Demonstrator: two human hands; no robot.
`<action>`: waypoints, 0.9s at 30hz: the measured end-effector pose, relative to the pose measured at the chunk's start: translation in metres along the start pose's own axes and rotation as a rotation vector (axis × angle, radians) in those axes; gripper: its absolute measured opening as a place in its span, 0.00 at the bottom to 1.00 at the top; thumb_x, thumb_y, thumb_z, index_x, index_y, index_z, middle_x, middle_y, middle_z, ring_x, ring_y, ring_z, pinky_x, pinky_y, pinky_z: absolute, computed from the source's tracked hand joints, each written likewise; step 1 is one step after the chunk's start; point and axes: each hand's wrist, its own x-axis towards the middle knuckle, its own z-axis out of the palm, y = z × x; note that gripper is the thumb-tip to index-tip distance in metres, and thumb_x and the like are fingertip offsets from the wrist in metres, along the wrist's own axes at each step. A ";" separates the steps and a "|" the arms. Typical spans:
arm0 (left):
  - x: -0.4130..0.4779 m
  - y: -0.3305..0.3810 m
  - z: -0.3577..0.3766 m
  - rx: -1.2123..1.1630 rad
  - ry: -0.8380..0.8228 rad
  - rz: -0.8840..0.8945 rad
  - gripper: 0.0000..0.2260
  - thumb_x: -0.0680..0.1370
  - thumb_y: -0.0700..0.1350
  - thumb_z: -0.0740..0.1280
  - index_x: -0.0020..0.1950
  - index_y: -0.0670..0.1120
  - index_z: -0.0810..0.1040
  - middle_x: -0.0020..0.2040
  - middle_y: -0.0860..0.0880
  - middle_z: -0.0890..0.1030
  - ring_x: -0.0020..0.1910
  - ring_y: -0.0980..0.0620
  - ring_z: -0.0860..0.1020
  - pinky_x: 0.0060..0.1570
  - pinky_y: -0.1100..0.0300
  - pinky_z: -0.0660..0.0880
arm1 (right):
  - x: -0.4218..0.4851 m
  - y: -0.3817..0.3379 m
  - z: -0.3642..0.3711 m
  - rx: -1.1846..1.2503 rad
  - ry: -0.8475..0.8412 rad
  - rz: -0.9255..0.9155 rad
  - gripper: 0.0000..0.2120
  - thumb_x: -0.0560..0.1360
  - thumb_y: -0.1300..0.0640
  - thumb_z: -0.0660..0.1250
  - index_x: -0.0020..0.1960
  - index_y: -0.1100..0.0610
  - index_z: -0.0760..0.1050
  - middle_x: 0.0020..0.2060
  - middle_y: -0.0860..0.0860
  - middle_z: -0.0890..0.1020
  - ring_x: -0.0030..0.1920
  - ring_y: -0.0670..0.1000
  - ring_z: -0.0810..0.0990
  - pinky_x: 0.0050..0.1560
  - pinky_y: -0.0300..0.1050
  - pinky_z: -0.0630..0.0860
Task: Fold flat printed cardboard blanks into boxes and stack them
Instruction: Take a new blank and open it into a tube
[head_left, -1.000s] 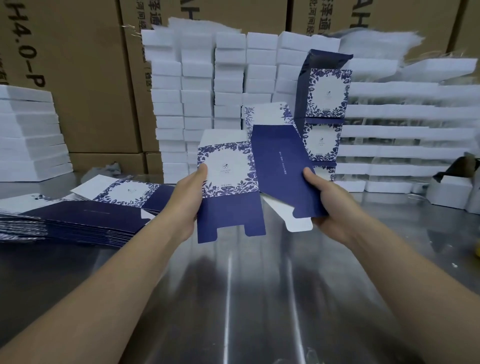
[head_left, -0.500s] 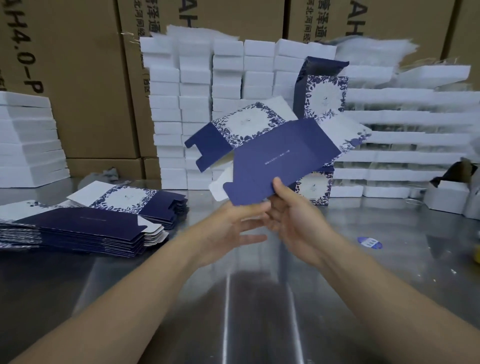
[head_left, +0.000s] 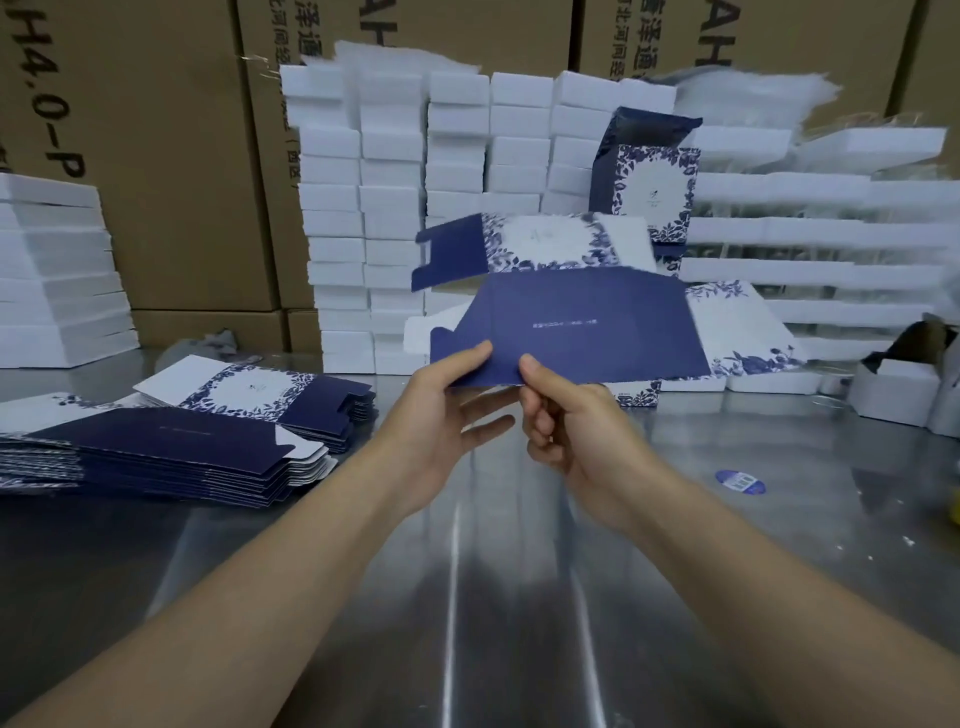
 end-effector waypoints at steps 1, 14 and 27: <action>-0.001 0.000 0.001 0.020 -0.013 0.000 0.13 0.82 0.53 0.69 0.60 0.47 0.85 0.57 0.43 0.87 0.63 0.46 0.84 0.72 0.43 0.75 | 0.000 0.000 0.001 0.021 0.011 -0.001 0.21 0.80 0.44 0.72 0.32 0.53 0.76 0.27 0.49 0.67 0.27 0.46 0.66 0.25 0.35 0.63; 0.002 -0.014 0.004 0.354 0.137 0.169 0.22 0.90 0.55 0.52 0.64 0.47 0.84 0.54 0.50 0.89 0.55 0.56 0.86 0.57 0.53 0.83 | -0.004 -0.001 0.003 -0.078 0.018 0.008 0.26 0.84 0.39 0.62 0.33 0.50 0.81 0.28 0.47 0.72 0.28 0.45 0.70 0.26 0.35 0.66; 0.003 -0.025 0.006 0.474 0.040 0.199 0.28 0.90 0.56 0.50 0.49 0.45 0.86 0.46 0.50 0.89 0.49 0.54 0.87 0.50 0.51 0.82 | -0.006 -0.002 0.006 -0.171 0.145 -0.043 0.22 0.82 0.39 0.67 0.35 0.53 0.79 0.26 0.47 0.71 0.26 0.46 0.69 0.28 0.36 0.66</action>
